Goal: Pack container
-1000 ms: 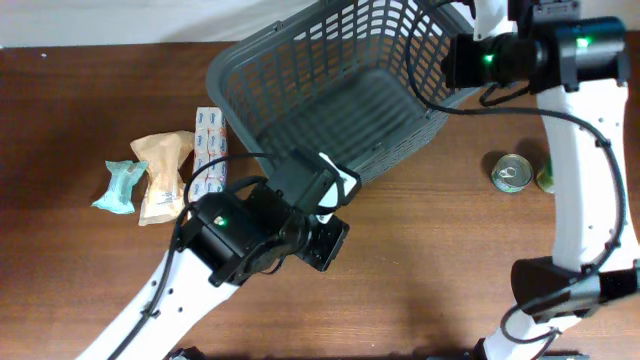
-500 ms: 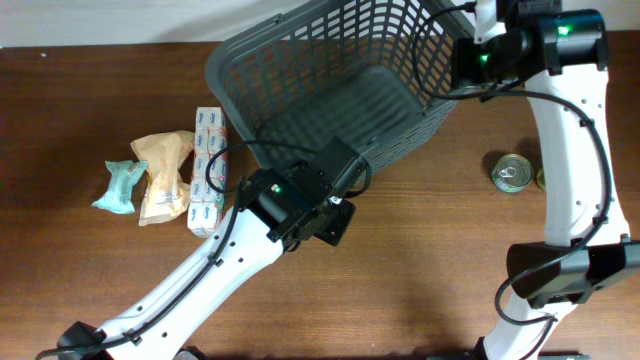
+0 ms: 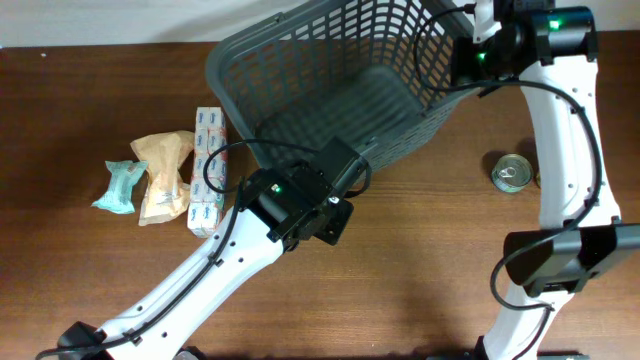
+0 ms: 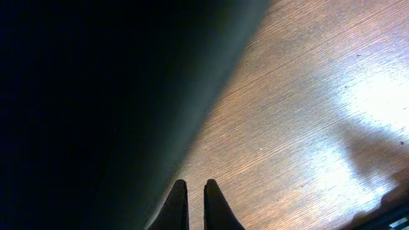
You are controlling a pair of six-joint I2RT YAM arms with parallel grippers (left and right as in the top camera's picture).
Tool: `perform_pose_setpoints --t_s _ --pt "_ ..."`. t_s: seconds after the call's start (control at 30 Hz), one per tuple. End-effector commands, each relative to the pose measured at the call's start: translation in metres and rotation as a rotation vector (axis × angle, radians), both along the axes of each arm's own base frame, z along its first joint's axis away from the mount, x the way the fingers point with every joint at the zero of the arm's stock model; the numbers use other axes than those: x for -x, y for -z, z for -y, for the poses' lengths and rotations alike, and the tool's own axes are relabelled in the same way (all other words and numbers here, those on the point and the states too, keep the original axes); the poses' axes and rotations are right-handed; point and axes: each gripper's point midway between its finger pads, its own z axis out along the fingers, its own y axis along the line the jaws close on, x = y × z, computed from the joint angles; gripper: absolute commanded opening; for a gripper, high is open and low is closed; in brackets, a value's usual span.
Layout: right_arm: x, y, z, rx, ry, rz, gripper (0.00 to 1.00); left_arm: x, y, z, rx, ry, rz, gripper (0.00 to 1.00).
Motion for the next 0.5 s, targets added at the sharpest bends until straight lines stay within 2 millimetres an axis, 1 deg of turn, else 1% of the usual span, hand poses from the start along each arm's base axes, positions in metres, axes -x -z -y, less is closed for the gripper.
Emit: perform_pose_setpoints --t_s 0.0,0.1,0.2,0.27,0.47 --pt "0.006 0.015 0.004 0.013 0.008 -0.065 0.04 -0.001 0.009 -0.007 -0.042 -0.022 -0.017 0.02" --pt "0.014 0.018 0.005 0.016 0.008 -0.1 0.04 -0.003 0.009 -0.011 -0.047 -0.033 -0.018 0.02" --pt "0.02 0.02 0.005 0.017 0.008 -0.122 0.04 -0.009 0.01 -0.019 -0.048 -0.062 -0.019 0.02" --pt "0.022 0.021 0.005 0.017 0.007 -0.133 0.04 -0.016 0.009 -0.028 -0.047 -0.098 -0.02 0.02" --pt "0.027 0.018 0.005 0.017 0.007 -0.141 0.04 -0.03 0.009 -0.049 -0.047 -0.164 -0.019 0.02"
